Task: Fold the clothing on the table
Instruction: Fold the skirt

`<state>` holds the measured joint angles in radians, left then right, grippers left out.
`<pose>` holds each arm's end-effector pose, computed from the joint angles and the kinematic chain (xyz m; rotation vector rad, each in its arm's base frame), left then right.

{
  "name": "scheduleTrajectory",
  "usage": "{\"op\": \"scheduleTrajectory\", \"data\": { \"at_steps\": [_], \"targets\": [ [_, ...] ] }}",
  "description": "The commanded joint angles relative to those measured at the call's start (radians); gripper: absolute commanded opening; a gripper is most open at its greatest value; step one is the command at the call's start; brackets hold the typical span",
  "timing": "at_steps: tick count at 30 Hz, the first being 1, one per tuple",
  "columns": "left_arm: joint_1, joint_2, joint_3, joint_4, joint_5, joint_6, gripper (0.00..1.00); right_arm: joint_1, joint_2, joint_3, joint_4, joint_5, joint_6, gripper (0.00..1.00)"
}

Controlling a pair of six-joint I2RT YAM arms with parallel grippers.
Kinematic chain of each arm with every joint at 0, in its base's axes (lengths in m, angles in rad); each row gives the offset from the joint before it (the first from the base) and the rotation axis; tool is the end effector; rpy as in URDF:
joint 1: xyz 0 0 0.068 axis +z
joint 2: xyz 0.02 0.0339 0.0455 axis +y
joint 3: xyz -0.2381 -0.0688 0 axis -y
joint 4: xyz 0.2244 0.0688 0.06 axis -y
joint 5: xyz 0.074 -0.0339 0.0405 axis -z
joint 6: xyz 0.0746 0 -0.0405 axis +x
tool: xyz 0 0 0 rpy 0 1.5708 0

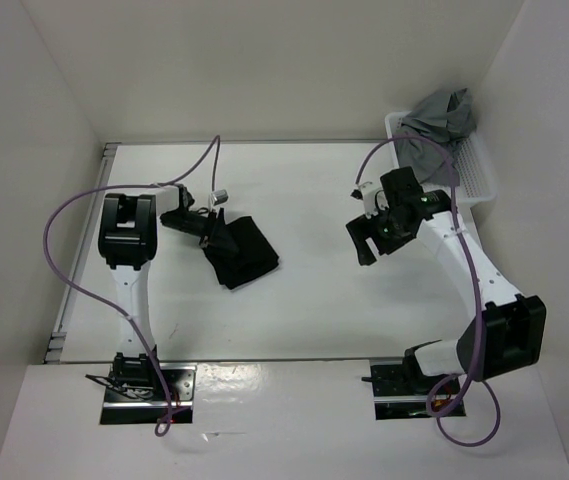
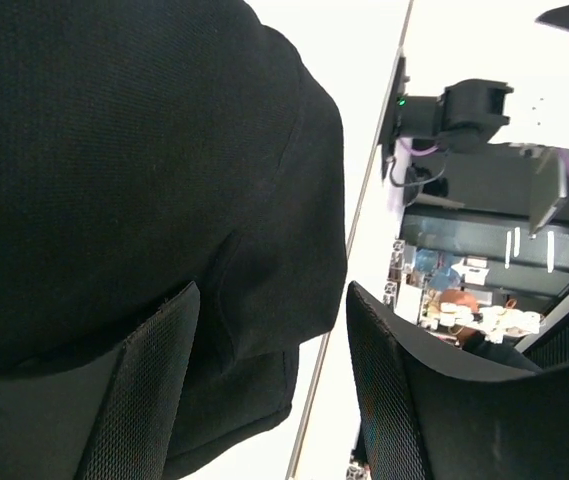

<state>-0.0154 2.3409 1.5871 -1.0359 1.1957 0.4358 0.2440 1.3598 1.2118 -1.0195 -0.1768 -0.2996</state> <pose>0.3673 -0.0751 0.0757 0.3822 2.5136 -1.7467 0.2480 0.0753 0.2370 -0.7792 2.6120 0.2260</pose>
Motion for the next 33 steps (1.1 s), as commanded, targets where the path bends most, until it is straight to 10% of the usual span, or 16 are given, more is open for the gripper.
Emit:
{"op": "scheduleTrajectory", "data": {
  "at_steps": [1, 17, 27, 33],
  "targets": [
    [-0.046, -0.021, -0.065, 0.123, -0.211, 0.0, 0.69, -0.018, -0.076, -0.012, 0.055, -0.015, 0.024, 0.88],
    [-0.458, -0.066, 0.007, 0.163, -0.383, -0.08, 0.69, -0.158, -0.223, -0.051, 0.104, -0.052, 0.042, 0.91],
    [-0.425, -0.517, 0.273, 0.043, -0.619, -0.219, 0.96, -0.224, -0.35, 0.051, 0.095, -0.033, 0.051, 0.98],
    [-0.233, -0.944, 0.02, 0.193, -0.849, -0.284, 1.0, -0.242, -0.455, -0.05, 0.243, 0.15, 0.109, 0.98]
  ]
}}
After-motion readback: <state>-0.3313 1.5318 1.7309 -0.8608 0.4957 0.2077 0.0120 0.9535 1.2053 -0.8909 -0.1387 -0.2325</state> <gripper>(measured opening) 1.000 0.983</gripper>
